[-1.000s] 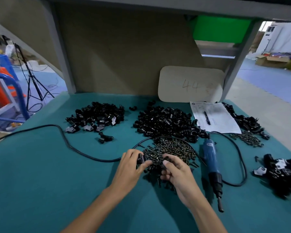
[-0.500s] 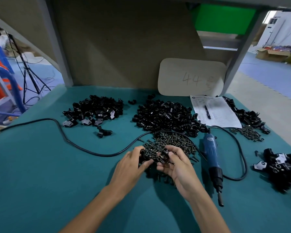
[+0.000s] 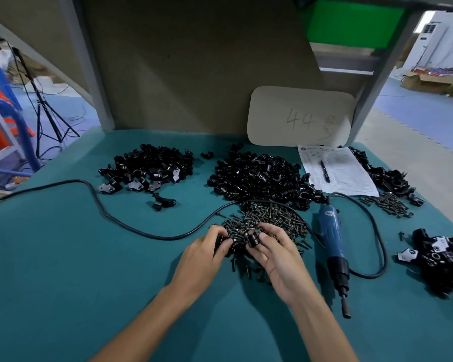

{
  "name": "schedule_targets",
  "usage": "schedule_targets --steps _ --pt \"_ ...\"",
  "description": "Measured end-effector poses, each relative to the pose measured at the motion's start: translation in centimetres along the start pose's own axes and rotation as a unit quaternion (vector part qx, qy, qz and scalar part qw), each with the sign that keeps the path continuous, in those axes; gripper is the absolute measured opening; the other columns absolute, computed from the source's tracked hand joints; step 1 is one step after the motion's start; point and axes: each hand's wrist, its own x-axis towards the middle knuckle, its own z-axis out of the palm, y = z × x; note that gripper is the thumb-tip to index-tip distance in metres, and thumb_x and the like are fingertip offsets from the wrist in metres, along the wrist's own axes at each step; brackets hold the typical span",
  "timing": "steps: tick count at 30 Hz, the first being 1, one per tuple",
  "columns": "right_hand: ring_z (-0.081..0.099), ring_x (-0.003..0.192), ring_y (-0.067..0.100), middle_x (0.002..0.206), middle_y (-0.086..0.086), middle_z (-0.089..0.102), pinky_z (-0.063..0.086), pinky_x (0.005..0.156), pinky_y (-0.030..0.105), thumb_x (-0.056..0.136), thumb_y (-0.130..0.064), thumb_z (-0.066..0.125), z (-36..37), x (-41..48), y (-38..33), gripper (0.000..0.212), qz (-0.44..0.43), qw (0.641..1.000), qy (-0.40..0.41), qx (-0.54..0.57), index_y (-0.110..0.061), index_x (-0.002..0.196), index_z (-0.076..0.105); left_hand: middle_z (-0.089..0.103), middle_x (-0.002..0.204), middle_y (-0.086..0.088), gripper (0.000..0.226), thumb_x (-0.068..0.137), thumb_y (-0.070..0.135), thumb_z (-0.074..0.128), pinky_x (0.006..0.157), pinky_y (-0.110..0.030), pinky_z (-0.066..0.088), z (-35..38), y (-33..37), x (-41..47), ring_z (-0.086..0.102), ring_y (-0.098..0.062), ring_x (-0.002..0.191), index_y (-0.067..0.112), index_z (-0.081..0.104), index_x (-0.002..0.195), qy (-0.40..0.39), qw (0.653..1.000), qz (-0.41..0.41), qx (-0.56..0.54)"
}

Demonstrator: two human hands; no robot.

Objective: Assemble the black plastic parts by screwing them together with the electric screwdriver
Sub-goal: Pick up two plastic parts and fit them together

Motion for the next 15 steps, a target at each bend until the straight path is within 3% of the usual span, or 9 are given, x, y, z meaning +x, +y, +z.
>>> schedule_targets --steps 5,7,9,12,15 --pt "0.073 0.099 0.026 0.117 0.015 0.073 0.058 0.091 0.037 0.104 -0.009 0.058 -0.7 0.0 0.2 0.023 -0.011 0.999 0.017 -0.035 -0.012 0.126 0.061 0.059 0.087 0.011 0.012 0.107 0.039 0.037 0.067 -0.033 0.042 0.0 0.3 0.0 0.054 -0.009 0.081 0.039 0.043 0.117 0.033 0.999 -0.003 0.027" --pt "0.072 0.095 0.023 0.112 0.014 0.071 0.059 0.089 0.033 0.103 -0.011 0.061 -0.8 0.0 0.4 0.023 -0.019 0.998 0.016 -0.051 -0.013 0.126 0.061 0.062 0.103 0.017 0.029 0.108 0.034 0.034 0.081 -0.021 0.043 -0.1 0.1 0.0 0.053 0.004 0.095 0.041 0.047 0.133 0.028 0.999 0.0 -0.017" --pt "0.072 0.099 0.023 0.113 0.013 0.069 0.059 0.091 0.032 0.101 -0.01 0.063 -0.4 0.0 0.6 0.022 -0.025 0.998 0.006 -0.062 -0.013 0.123 0.062 0.058 0.118 0.025 0.036 0.105 0.03 0.037 0.091 -0.008 0.035 -0.1 0.0 0.0 0.048 0.013 0.109 0.04 0.05 0.137 0.029 0.998 0.018 -0.048" --pt "0.071 0.111 0.023 0.121 0.014 0.071 0.058 0.095 0.033 0.1 -0.005 0.063 0.4 0.0 1.0 0.022 -0.032 0.995 -0.019 -0.087 -0.013 0.12 0.062 0.057 0.113 0.032 0.037 0.091 0.036 0.054 0.086 -0.004 0.037 0.0 -0.1 -0.3 0.056 0.007 0.106 0.045 0.048 0.126 0.032 0.995 0.029 -0.085" --pt "0.071 0.114 0.024 0.12 0.013 0.071 0.057 0.097 0.033 0.098 -0.002 0.064 1.2 -0.1 1.1 0.023 -0.04 0.992 -0.046 -0.109 -0.013 0.119 0.063 0.06 0.107 0.03 0.031 0.093 0.044 0.064 0.078 -0.006 0.042 0.2 -0.4 -0.2 0.06 0.004 0.099 0.046 0.045 0.117 0.037 0.993 0.023 -0.106"
